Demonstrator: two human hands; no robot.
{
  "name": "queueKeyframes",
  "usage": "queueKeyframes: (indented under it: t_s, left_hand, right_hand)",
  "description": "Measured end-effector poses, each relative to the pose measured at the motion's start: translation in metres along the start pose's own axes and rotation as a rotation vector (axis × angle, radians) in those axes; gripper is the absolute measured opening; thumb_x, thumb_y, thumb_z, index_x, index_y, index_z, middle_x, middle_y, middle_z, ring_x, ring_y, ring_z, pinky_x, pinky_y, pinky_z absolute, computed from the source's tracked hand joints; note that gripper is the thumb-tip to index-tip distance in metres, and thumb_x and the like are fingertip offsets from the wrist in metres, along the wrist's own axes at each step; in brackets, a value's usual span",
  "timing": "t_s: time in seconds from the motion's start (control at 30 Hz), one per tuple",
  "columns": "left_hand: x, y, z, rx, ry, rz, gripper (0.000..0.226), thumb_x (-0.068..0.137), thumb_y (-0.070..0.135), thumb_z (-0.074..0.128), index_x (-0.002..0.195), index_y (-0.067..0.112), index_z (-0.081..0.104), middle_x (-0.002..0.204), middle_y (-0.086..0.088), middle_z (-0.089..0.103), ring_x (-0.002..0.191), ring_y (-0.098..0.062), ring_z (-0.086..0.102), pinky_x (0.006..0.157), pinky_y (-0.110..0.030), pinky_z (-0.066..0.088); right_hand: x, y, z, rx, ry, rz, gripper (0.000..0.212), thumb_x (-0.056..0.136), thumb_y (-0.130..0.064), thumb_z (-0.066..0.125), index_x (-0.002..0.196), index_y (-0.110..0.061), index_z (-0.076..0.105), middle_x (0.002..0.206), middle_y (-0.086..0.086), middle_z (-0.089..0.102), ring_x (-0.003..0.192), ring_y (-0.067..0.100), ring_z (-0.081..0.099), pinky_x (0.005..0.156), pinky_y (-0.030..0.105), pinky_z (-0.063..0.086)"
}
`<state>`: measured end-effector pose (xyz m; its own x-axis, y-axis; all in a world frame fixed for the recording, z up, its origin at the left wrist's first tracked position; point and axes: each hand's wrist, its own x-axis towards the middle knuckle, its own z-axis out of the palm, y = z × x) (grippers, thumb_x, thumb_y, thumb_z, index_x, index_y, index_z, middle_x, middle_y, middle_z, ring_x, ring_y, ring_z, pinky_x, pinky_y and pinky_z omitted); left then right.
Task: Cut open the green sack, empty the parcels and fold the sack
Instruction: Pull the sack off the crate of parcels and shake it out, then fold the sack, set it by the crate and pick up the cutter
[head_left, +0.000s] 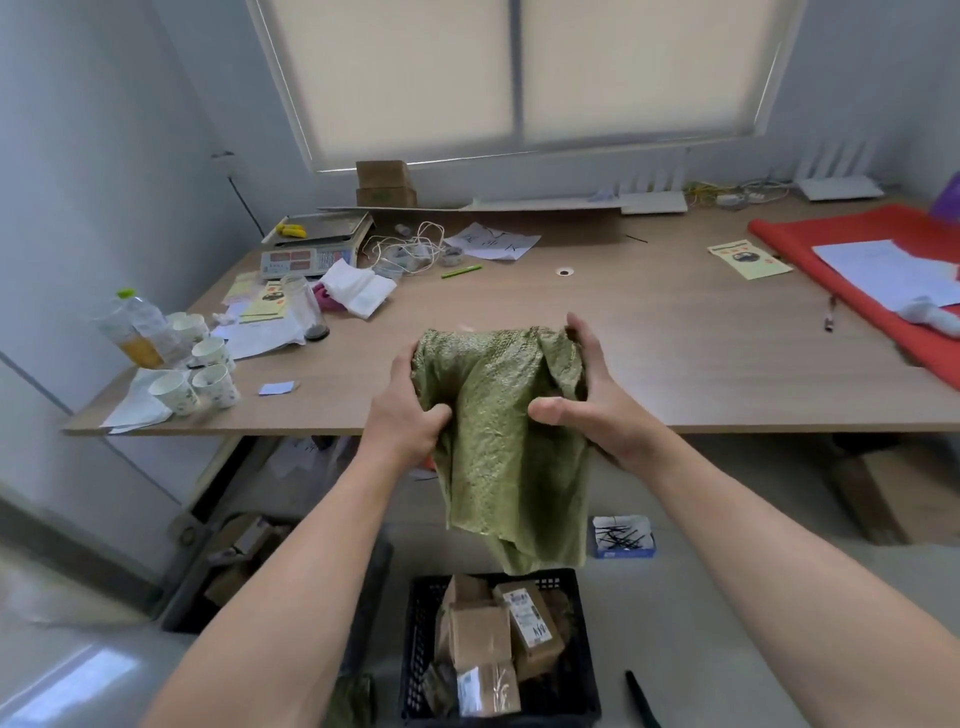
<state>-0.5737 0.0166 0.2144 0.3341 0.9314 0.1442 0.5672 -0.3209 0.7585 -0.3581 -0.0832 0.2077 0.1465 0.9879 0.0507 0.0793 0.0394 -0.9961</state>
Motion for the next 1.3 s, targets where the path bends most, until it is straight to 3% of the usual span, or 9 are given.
queueKeyframes:
  t_s: [0.1,0.17,0.27,0.37,0.5,0.67,0.73,1.07,1.3]
  left_hand:
    - [-0.012,-0.008,0.009,-0.119,-0.065,-0.060,0.080,0.078,0.003,0.066,0.147,0.026,0.034,0.113,0.003,0.058,0.102,-0.017,0.057,0.081,-0.010,0.042]
    - [-0.025,-0.014,0.016,-0.254,-0.109,-0.099,0.083,0.071,0.010,0.070,0.143,0.032,0.037,0.122,-0.001,0.061,0.111,-0.021,0.061,0.100,-0.031,0.047]
    - [-0.046,-0.025,0.037,-0.450,-0.129,-0.185,0.084,0.064,0.015,0.075,0.136,0.042,0.042,0.126,-0.010,0.062,0.115,-0.026,0.063,0.101,-0.053,0.048]
    - [-0.071,-0.021,0.058,-0.535,-0.133,-0.279,0.079,0.066,0.008,0.070,0.132,0.044,0.046,0.125,-0.011,0.063,0.112,-0.025,0.064,0.100,-0.048,0.050]
    - [-0.106,-0.017,0.091,-0.498,-0.083,-0.361,0.065,0.060,0.012,0.068,0.110,0.051,0.058,0.114,-0.005,0.068,0.106,-0.024,0.066,0.096,-0.047,0.052]
    - [-0.156,0.006,0.124,-0.537,-0.062,-0.447,0.054,0.082,-0.003,0.061,0.125,0.027,0.056,0.106,-0.007,0.068,0.096,-0.026,0.068,0.078,-0.041,0.059]
    - [-0.170,0.005,0.135,-0.550,-0.067,-0.478,0.058,0.080,0.000,0.064,0.131,0.026,0.053,0.111,-0.008,0.067,0.100,-0.026,0.068,0.081,-0.044,0.059]
    - [-0.207,-0.031,0.182,-0.391,-0.130,-0.411,0.050,0.080,0.009,0.067,0.121,0.034,0.053,0.109,0.004,0.067,0.105,-0.017,0.065,0.098,-0.047,0.051]
    - [-0.236,-0.098,0.251,-0.338,-0.108,-0.403,0.055,0.085,0.004,0.064,0.135,0.020,0.049,0.108,0.007,0.062,0.098,-0.007,0.060,0.089,-0.028,0.050]
  right_hand:
    - [-0.013,0.006,-0.005,-0.340,0.063,-0.043,0.096,0.073,-0.011,0.072,0.147,-0.044,0.022,0.141,0.003,0.043,0.125,0.020,0.050,0.101,0.024,0.039]
    - [-0.024,0.013,-0.009,-0.399,0.142,-0.005,0.085,0.078,-0.001,0.063,0.144,-0.042,0.030,0.126,0.004,0.055,0.109,0.021,0.058,0.088,0.023,0.044]
    - [-0.043,0.036,-0.015,-0.367,0.231,0.084,0.071,0.080,0.000,0.058,0.134,-0.043,0.040,0.106,0.000,0.063,0.098,0.022,0.063,0.085,0.031,0.050]
    - [-0.064,0.060,-0.021,-0.316,0.283,0.143,0.056,0.082,-0.003,0.059,0.122,-0.040,0.048,0.100,-0.005,0.066,0.098,0.021,0.063,0.088,0.036,0.051]
    - [-0.098,0.082,-0.036,-0.258,0.288,0.161,0.038,0.084,-0.002,0.059,0.106,-0.033,0.058,0.096,-0.010,0.066,0.098,0.019,0.063,0.080,0.027,0.047]
    - [-0.141,0.103,-0.063,-0.251,0.310,0.198,0.034,0.082,-0.005,0.061,0.097,-0.035,0.062,0.092,-0.008,0.069,0.094,0.021,0.065,0.088,0.042,0.054]
    - [-0.156,0.111,-0.070,-0.252,0.307,0.200,0.036,0.082,-0.005,0.061,0.093,-0.039,0.062,0.091,-0.011,0.068,0.094,0.020,0.065,0.089,0.042,0.054]
    - [-0.201,0.166,-0.068,-0.243,0.460,0.316,0.036,0.084,-0.011,0.060,0.112,-0.033,0.059,0.098,-0.012,0.064,0.097,0.015,0.060,0.082,0.026,0.043]
    - [-0.224,0.260,-0.050,-0.242,0.528,0.408,0.039,0.080,-0.013,0.057,0.114,-0.032,0.057,0.100,-0.009,0.066,0.097,0.014,0.061,0.086,0.031,0.050]
